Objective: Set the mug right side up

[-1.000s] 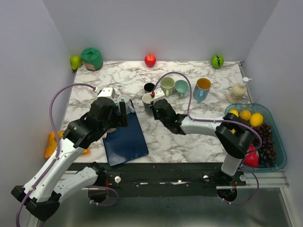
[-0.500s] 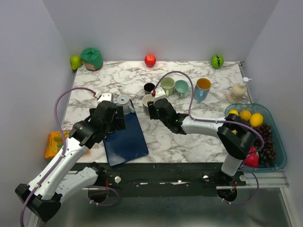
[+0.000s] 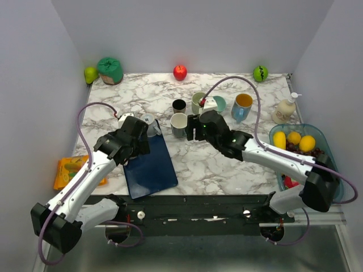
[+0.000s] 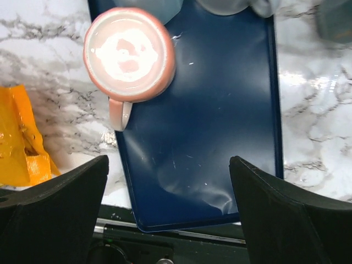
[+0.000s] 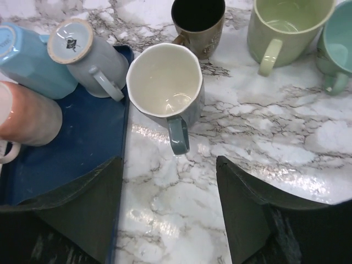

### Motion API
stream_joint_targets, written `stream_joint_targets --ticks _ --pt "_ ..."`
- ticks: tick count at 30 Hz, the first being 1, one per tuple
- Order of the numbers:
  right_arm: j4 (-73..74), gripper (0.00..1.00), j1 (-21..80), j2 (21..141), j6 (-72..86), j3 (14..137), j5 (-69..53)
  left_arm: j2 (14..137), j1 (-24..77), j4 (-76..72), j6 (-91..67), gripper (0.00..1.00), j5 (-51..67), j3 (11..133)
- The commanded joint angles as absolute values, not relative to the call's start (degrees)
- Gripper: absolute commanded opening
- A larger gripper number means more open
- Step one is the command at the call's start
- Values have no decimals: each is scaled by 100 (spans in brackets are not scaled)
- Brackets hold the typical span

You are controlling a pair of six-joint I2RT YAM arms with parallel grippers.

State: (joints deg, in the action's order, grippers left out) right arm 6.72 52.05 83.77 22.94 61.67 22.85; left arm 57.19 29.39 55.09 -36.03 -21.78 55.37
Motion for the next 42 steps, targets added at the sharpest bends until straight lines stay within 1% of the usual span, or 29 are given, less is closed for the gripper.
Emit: stream_joint_targets --ticks 1,4,12,18,25,29,30,32,33,36,41,42 --pt "1616 77 5212 7683 2689 6083 2294 6029 2523 5520 -3709 99 -1917 5423" --pt "1880 77 5212 7270 2847 5986 2233 6275 2031 5239 -3490 99 -1435 5335" --pt "2223 77 5212 6531 3076 5818 2223 6942 1222 4685 -3077 99 -880 5203" --pt "2408 77 5212 6250 3032 5880 2329 7294 1063 4421 -3006 99 -616 5063" --pt "2461 77 5203 6126 3076 5810 2347 7304 1055 3797 -2856 98 -247 4668" --pt "2470 77 5212 6082 3129 5739 2373 7172 1063 3490 -2830 90 -36 4474" --pt "2470 77 5212 6091 3129 5722 2382 7094 1063 3454 -2847 84 0 4430" --pt "2470 77 5212 6091 3138 5730 2417 7005 1063 3358 -2891 77 157 4316" --pt "2470 77 5203 6100 3138 5722 2417 6927 1063 3340 -2918 71 167 4289" --pt "2470 77 5212 6143 3138 5730 2417 6812 1072 3313 -2953 66 79 4210" --pt "2470 77 5212 6275 3138 5792 2382 6838 1081 3419 -2927 63 -202 4254" --pt "2470 77 5212 6293 3138 5801 2373 6838 1081 3436 -2935 61 -272 4263"
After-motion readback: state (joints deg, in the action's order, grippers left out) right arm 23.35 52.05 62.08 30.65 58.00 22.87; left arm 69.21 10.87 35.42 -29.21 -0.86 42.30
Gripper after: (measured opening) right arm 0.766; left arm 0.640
